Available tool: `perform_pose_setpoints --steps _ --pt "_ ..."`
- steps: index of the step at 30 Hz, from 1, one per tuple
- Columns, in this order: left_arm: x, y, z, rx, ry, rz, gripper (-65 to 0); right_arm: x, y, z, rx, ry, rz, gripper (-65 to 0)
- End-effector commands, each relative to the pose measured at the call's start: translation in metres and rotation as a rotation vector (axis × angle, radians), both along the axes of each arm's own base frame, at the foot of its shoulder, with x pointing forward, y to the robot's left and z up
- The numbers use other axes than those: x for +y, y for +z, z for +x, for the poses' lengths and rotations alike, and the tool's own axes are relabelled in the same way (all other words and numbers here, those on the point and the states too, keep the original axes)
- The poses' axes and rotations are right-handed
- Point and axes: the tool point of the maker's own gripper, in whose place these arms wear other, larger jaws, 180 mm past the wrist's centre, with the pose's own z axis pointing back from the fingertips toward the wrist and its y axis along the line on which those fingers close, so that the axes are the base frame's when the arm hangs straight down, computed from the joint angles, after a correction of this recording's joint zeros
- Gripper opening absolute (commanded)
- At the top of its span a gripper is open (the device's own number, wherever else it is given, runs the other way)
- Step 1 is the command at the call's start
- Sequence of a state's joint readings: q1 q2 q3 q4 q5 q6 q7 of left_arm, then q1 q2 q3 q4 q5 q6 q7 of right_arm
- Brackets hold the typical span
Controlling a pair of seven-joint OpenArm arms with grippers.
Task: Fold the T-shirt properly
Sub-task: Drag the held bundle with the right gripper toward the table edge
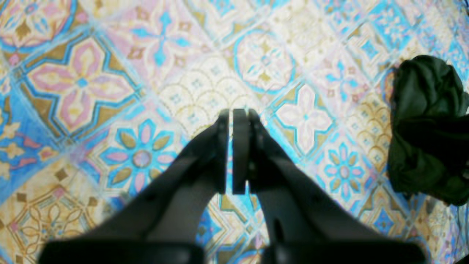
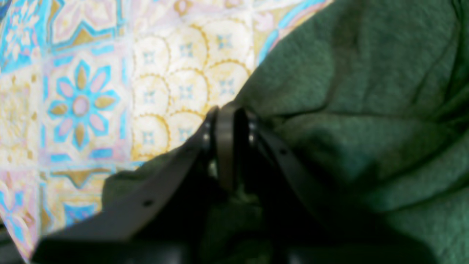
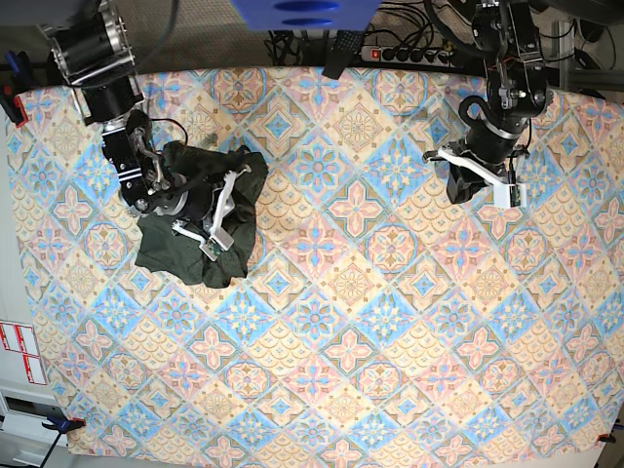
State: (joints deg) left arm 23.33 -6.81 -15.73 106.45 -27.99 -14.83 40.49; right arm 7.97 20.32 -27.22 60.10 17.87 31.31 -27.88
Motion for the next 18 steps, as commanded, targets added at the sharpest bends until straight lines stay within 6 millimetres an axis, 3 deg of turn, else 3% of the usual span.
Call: perform_pose_setpoints --steps 1,18 --pt "0.000 0.011 0.005 -0.043 -0.005 0.003 -65.0 -0.074 -0.031 -0.033 0.136 0.015 -0.334 -59.9" --pt "0.000 0.011 0.006 -0.044 -0.006 0.002 -65.0 -0.057 -0.001 -0.021 0.069 0.130 -0.392 -59.8"
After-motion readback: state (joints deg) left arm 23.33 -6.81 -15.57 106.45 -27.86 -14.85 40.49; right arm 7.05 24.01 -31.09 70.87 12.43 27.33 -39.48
